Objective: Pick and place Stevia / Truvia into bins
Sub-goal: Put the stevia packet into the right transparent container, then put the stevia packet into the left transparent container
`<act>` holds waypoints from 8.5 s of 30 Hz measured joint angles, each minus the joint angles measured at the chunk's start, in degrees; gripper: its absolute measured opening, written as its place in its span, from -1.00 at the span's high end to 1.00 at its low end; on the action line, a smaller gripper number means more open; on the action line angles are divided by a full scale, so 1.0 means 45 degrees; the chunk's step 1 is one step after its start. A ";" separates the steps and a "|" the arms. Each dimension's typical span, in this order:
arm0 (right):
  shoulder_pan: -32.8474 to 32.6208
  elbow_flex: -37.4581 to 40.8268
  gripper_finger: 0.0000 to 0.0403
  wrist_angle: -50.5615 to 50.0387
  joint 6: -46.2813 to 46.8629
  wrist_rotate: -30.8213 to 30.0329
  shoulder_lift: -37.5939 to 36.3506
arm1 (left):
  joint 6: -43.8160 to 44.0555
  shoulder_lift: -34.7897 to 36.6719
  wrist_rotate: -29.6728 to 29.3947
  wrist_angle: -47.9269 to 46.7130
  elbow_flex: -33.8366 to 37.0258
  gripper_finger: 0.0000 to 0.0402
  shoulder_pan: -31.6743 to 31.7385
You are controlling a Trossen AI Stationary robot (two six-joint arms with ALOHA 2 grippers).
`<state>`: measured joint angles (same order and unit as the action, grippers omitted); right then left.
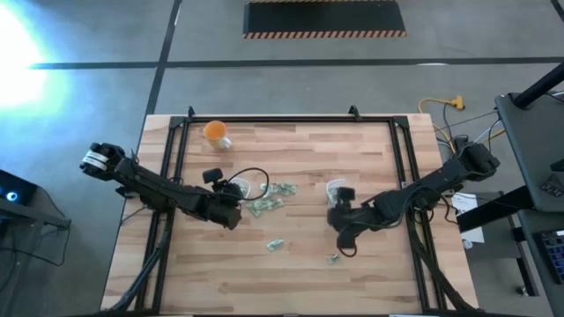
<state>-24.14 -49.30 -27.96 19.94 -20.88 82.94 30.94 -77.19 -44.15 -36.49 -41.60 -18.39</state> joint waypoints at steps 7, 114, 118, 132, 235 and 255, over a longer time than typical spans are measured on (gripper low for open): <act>-0.0946 0.0176 0.63 0.2051 -0.0210 0.2537 0.0000 | -0.0063 0.0064 0.0135 -0.0007 -0.0146 0.35 0.0000; 0.2986 0.1745 0.94 -0.0968 0.0573 -0.4198 -0.1384 | -0.0068 0.0118 0.0653 -0.0010 -0.0034 0.35 -0.0005; 0.2986 0.1745 0.93 -0.0960 0.0473 -0.3981 -0.1389 | -0.0072 0.0118 0.0654 -0.0005 -0.0034 0.35 -0.0004; 0.2909 0.1674 0.40 -0.1013 -0.0039 -0.3591 -0.1399 | -0.0108 0.0118 0.0653 0.0181 -0.0039 0.35 -0.0003; 0.2583 0.1381 0.67 -0.0664 -0.0860 -0.2658 -0.1413 | -0.2998 -0.0745 0.2800 -0.0211 -0.2241 0.96 0.2730; 0.2588 0.1405 0.70 -0.0201 -0.0864 -0.2666 -0.1413 | -0.1446 0.1717 0.4489 0.0268 0.0333 0.96 0.2725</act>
<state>-12.49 -42.98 -28.86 16.05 -32.88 76.58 24.43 -69.47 -23.94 -35.29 -40.11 -6.13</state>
